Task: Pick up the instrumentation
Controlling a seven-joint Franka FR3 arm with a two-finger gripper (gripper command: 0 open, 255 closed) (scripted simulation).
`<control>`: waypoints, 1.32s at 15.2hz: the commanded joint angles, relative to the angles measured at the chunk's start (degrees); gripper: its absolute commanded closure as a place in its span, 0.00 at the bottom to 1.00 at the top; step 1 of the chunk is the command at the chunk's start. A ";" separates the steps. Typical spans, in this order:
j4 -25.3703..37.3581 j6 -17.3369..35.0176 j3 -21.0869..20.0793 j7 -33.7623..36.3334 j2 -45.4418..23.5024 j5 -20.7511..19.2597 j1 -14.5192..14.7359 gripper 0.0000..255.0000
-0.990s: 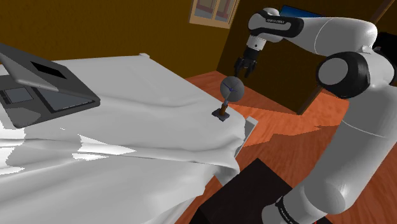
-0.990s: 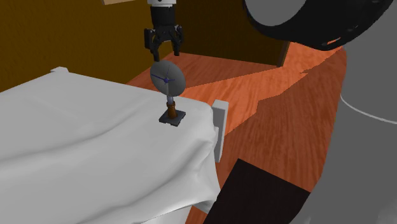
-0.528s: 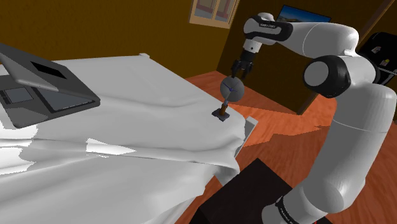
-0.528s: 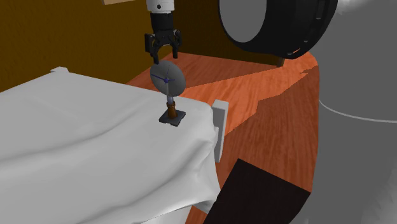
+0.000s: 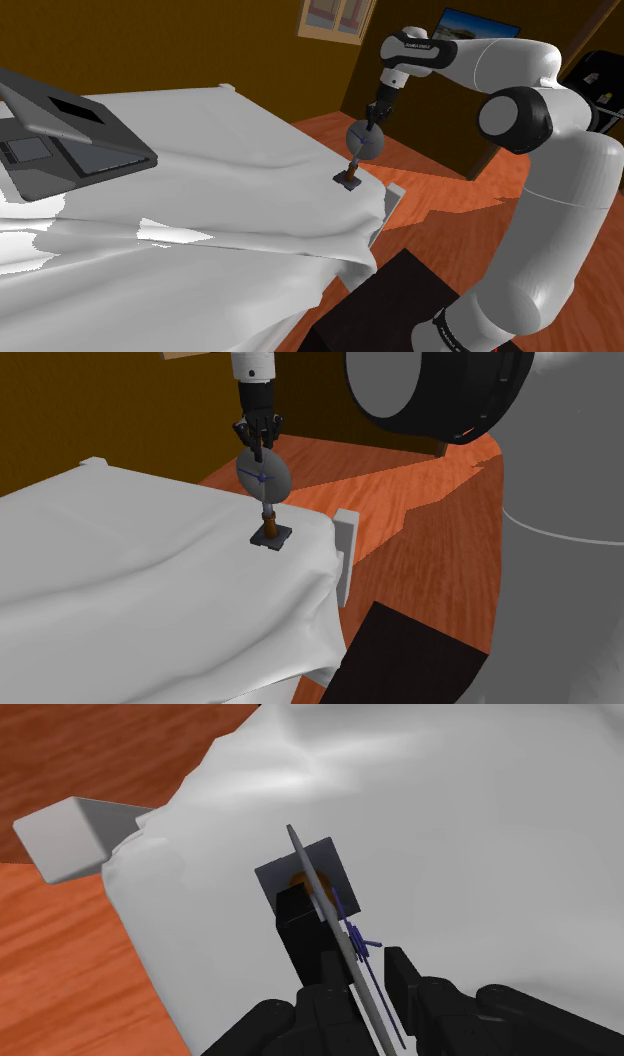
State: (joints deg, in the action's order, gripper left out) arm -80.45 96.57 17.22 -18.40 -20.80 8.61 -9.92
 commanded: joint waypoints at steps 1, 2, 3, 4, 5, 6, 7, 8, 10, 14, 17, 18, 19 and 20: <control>-0.05 0.03 0.00 0.01 0.00 0.00 0.01 1.00; -0.03 0.02 0.00 0.00 -0.01 0.00 0.00 1.00; -0.04 0.03 0.00 0.00 -0.02 0.00 0.00 1.00; -0.04 0.02 0.00 0.00 -0.01 0.00 0.00 1.00; 0.01 0.01 0.00 -0.01 -0.05 0.01 -0.01 1.00; -0.08 0.09 -0.01 0.03 -0.04 0.01 0.02 1.00; 0.73 -0.69 0.00 0.07 -0.07 0.00 -0.03 1.00; 1.59 -1.49 0.02 0.12 -0.12 0.01 -0.10 1.00; 3.37 -3.10 0.04 0.21 -0.28 0.03 -0.24 1.00; 7.27 -6.47 0.08 0.36 -0.82 0.16 -0.61 1.00; 10.57 -9.13 0.10 0.47 -1.46 0.33 -0.95 1.00; 11.75 -10.05 0.10 0.50 -1.73 0.41 -1.09 1.00; 12.97 -10.98 0.10 0.54 -2.02 0.49 -1.24 1.00; 14.25 -11.94 0.10 0.57 -2.34 0.59 -1.39 1.00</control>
State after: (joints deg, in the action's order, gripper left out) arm -67.39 85.59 17.32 -17.89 -22.92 9.13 -11.20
